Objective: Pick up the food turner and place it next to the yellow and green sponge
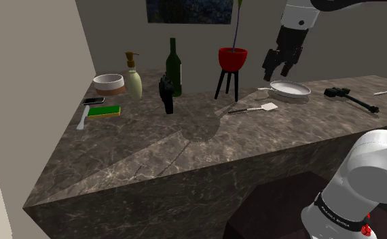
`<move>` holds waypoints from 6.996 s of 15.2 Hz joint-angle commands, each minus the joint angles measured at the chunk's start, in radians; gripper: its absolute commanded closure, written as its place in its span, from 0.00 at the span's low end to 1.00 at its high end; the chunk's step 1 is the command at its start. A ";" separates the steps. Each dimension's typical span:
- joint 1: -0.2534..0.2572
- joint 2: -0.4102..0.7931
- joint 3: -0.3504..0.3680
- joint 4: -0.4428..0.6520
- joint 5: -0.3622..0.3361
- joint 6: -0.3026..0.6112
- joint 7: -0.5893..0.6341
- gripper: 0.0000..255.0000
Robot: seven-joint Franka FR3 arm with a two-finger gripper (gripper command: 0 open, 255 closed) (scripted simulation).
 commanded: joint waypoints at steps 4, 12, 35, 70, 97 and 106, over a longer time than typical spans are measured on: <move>0.030 -0.002 -0.098 -0.057 -0.045 0.061 -0.202 0.00; 0.130 0.123 -0.374 -0.093 -0.142 0.233 -0.741 0.00; 0.420 0.739 -0.821 0.072 0.147 0.569 -1.767 0.00; 0.434 0.599 -0.750 0.212 0.032 0.336 -1.618 1.00; 0.686 0.952 -0.462 0.548 0.246 0.308 -1.154 1.00; 0.708 1.202 -0.395 0.891 0.331 0.205 -1.039 1.00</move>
